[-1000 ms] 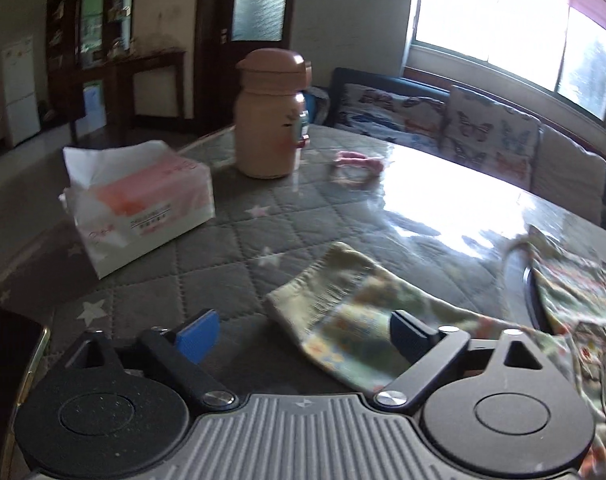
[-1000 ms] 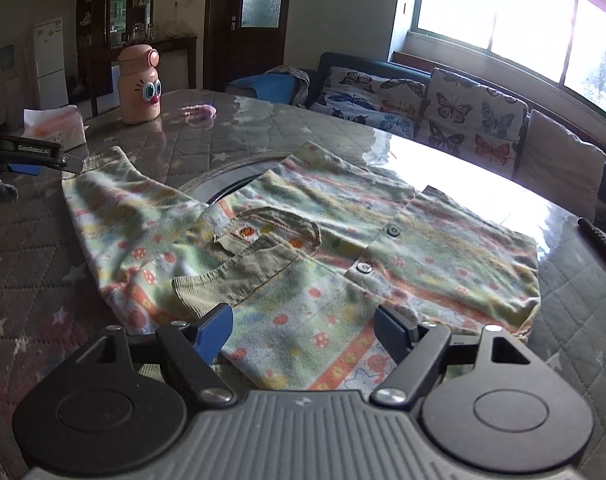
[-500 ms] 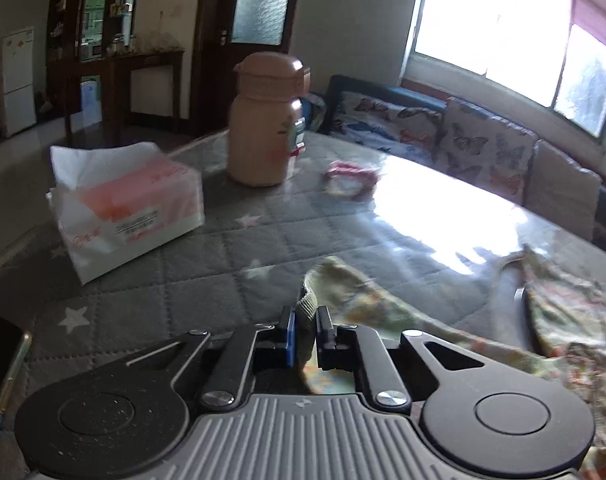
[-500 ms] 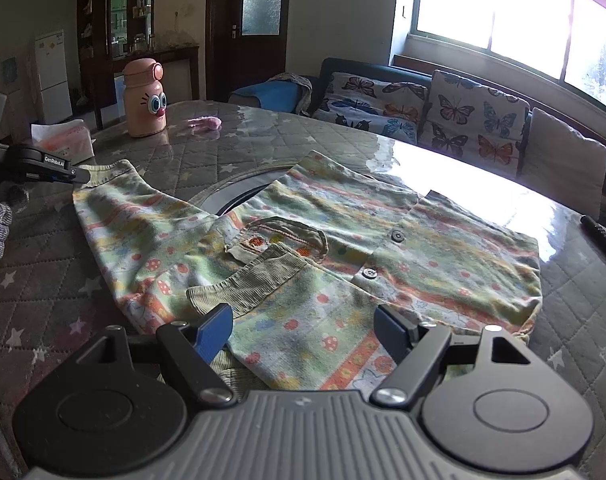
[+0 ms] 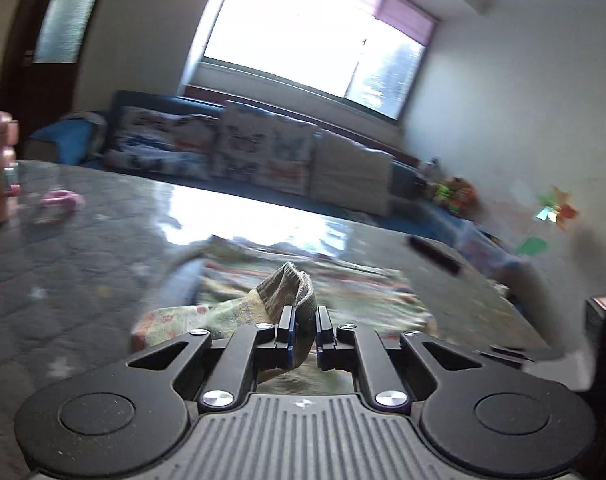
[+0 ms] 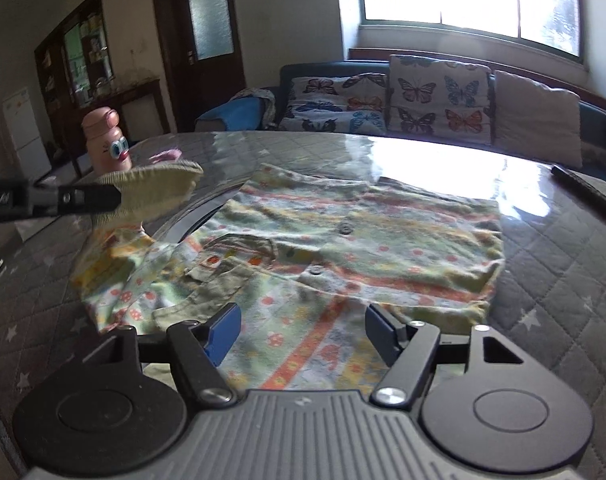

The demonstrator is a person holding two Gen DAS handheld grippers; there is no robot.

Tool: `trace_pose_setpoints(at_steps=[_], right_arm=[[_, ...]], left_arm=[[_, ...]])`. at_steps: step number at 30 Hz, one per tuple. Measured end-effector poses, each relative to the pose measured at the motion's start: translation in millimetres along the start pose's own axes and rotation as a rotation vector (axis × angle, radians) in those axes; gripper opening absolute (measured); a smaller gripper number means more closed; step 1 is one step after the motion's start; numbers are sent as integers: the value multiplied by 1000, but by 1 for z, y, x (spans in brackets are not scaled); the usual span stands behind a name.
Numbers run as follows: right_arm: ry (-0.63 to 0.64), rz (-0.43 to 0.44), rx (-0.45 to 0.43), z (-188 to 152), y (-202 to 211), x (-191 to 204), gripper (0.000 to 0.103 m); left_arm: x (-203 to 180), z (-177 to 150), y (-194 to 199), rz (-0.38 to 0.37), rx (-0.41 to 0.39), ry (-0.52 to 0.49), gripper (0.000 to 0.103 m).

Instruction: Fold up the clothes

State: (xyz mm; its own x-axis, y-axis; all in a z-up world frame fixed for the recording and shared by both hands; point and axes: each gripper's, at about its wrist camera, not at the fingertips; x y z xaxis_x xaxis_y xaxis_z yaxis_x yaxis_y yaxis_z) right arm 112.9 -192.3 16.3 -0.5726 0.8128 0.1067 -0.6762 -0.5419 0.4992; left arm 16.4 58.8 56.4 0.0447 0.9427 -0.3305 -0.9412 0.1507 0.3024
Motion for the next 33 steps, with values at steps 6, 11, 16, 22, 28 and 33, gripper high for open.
trace_pose_setpoints(at_steps=[6,11,16,22,28,33], right_arm=[[-129,-35,-9,-1,12,-36,61],[-180,-17,7,-4,10,-44,57],[-221,36,32,-4,2,-40,51],[-221,92,102,-10,-21,-19,45],[-230,93,137,-16,-31,-7,28],[-206,93,118,-8,-27,2,8]], left_arm=[[-38,-22,-26,-127,96,-34,11],[-55,-53,-43,-128,210,-129,17],[-52,-57,-29,-106,196,-199,54],[-25,-46,-4,-20,134,-225,73],[19,-33,13,125,84,-189,85],[44,-27,18,227,58,-163,92]])
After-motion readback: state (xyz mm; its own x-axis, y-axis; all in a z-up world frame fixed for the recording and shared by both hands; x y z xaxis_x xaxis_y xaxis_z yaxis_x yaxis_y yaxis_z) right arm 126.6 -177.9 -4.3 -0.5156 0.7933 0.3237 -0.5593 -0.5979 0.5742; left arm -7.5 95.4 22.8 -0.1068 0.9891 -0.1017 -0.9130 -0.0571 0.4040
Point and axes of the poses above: each gripper's, at about its wrist camera, not at the fingertips, and y roughly against the way its jaws point, x to its left, z to its top, and after that the axes turned 9 degrees about -x, right-handed
